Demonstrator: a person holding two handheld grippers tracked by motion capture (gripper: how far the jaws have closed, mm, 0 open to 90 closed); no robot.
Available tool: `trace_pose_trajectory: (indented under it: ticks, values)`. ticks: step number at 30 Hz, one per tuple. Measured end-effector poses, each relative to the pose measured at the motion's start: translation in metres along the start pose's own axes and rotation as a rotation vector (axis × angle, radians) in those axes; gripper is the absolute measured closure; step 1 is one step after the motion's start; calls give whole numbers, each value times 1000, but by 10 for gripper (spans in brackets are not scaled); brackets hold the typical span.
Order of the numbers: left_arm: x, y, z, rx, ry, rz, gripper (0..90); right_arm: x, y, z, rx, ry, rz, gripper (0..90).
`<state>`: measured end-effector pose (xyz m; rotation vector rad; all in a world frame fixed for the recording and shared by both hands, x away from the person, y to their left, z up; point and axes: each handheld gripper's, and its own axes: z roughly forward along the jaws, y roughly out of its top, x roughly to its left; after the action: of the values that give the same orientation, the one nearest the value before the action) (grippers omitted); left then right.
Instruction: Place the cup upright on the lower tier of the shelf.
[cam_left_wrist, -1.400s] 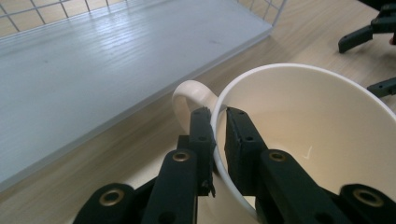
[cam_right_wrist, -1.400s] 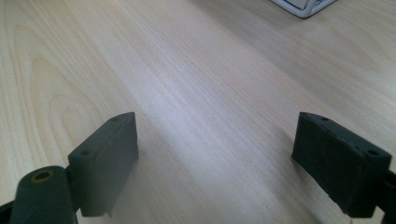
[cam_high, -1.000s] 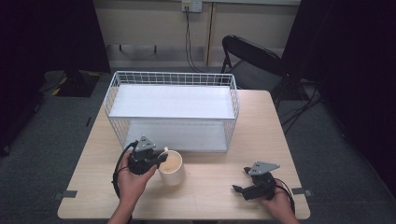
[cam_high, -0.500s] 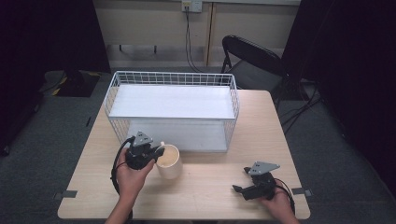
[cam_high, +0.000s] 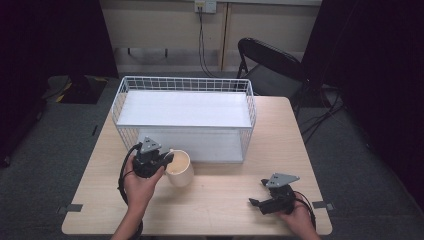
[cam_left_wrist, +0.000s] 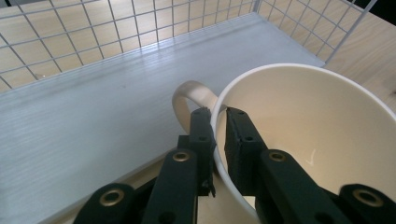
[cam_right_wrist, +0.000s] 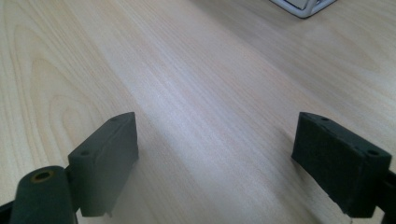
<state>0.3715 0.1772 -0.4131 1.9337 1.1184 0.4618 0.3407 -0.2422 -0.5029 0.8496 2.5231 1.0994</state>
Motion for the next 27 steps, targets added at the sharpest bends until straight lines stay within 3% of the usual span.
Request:
trace_pose_trajectory:
  ticks: [27]
  values:
    - [4,11,10,-42,75,-37,818,0,0,0,0,0,0,136]
